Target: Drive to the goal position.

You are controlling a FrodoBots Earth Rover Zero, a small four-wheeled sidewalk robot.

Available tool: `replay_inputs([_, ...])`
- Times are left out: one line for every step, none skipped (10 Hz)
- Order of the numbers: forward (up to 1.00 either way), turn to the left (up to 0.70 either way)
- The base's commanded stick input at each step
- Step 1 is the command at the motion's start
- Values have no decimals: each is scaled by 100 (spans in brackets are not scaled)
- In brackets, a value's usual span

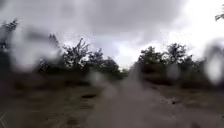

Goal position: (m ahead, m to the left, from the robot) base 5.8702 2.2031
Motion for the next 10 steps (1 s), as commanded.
replay_inputs([70, -4])
replay_inputs([70, -4])
replay_inputs([70, -3])
replay_inputs([70, -2])
replay_inputs([70, -1])
replay_inputs([70, 0])
replay_inputs([70, 0])
replay_inputs([70, 0])
replay_inputs([70, 0])
replay_inputs([70, -2])
